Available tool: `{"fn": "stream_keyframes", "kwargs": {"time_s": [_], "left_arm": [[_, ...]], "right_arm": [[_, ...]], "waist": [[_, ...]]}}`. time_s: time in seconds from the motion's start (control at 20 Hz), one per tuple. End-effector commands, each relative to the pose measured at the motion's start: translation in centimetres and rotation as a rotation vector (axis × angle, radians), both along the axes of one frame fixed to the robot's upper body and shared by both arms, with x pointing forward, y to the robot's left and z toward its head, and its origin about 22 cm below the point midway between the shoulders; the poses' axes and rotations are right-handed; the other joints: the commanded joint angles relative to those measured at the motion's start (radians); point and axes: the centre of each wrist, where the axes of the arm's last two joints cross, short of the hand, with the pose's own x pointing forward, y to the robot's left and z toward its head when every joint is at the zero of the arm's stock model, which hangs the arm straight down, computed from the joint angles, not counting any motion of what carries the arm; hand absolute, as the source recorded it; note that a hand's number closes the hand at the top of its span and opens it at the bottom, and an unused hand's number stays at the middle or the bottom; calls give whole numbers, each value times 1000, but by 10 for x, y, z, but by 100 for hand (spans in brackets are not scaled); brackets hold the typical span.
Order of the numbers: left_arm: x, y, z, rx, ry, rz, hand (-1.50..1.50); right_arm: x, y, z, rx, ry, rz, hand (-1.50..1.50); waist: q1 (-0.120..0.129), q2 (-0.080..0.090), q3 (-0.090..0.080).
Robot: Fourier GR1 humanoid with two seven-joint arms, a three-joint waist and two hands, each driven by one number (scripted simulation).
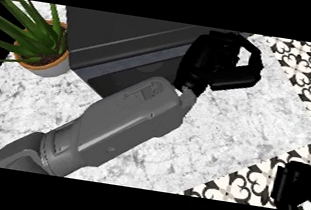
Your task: Pick up the milk, place it into the microwave and close the microwave
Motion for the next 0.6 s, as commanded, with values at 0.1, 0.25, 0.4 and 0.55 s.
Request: {"fn": "stream_keyframes", "kwargs": {"time_s": [0.1, 0.25, 0.4, 0.55], "left_arm": [[22, 47, -64, -67, 235, 189, 150], [22, 50, -70, -77, 224, 158, 150], [23, 57, -78, -88, 218, 137, 150], [23, 61, -85, -97, 222, 110, 150]], "right_arm": [[-17, 11, -8, 46, 24, 15, 150], [-26, 19, -13, 60, 40, 19, 150], [-35, 23, -14, 75, 48, 19, 150], [-41, 27, -16, 81, 46, -2, 150]], "waist": [[54, -2, -5], [65, 2, -5], [79, -3, -7], [89, -2, -6]]}}
